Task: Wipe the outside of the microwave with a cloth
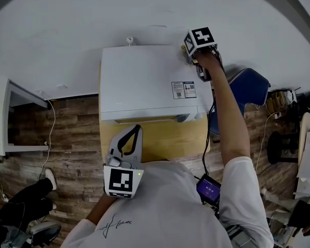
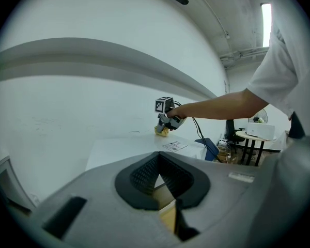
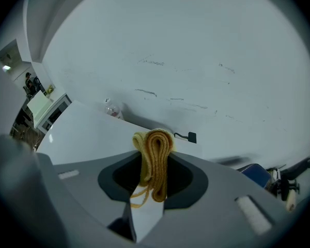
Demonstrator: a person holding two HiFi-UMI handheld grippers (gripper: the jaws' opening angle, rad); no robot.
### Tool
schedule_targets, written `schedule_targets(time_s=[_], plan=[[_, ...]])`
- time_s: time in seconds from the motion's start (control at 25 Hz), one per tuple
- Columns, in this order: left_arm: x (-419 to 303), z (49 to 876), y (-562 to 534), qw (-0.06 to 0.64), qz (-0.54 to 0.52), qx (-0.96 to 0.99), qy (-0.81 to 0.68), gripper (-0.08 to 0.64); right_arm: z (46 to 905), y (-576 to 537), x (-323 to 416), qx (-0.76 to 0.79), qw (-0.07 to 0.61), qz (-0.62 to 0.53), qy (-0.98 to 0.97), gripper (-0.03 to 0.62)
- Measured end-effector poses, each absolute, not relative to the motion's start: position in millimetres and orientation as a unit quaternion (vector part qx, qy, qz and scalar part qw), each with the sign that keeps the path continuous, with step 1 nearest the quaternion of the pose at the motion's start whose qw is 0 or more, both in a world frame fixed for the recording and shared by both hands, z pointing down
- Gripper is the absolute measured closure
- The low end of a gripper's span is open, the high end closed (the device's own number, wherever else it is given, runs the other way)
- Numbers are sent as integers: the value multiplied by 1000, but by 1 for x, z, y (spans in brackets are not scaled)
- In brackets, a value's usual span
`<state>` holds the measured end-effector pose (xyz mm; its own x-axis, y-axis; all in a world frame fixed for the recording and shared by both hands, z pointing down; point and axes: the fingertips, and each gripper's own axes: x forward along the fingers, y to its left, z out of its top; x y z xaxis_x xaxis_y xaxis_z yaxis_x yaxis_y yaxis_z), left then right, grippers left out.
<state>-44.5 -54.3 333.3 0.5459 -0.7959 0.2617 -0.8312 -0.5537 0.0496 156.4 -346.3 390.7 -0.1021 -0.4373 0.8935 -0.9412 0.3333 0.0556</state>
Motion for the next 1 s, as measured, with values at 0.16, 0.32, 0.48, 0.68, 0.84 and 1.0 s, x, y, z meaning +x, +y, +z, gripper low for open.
schedule_targets(time_s=[0.16, 0.32, 0.48, 0.68, 0.84, 1.0], plan=[[-34, 336, -53, 80, 112, 882, -450, 565, 391, -346, 145, 496, 437, 279, -697, 477], [-22, 338, -54, 76, 113, 891, -433, 565, 393, -346, 135, 489, 434, 274, -705, 478], [-16, 340, -53, 79, 115, 893, -428, 565, 391, -346, 125, 484, 430, 274, -711, 478], [-17, 339, -55, 79, 114, 890, -434, 565, 390, -345, 110, 474, 427, 272, -721, 477], [-20, 340, -56, 82, 112, 886, -442, 565, 390, -345, 95, 466, 427, 267, -727, 477], [-21, 342, -55, 84, 113, 884, -445, 565, 389, -345, 74, 449, 414, 272, -743, 477]])
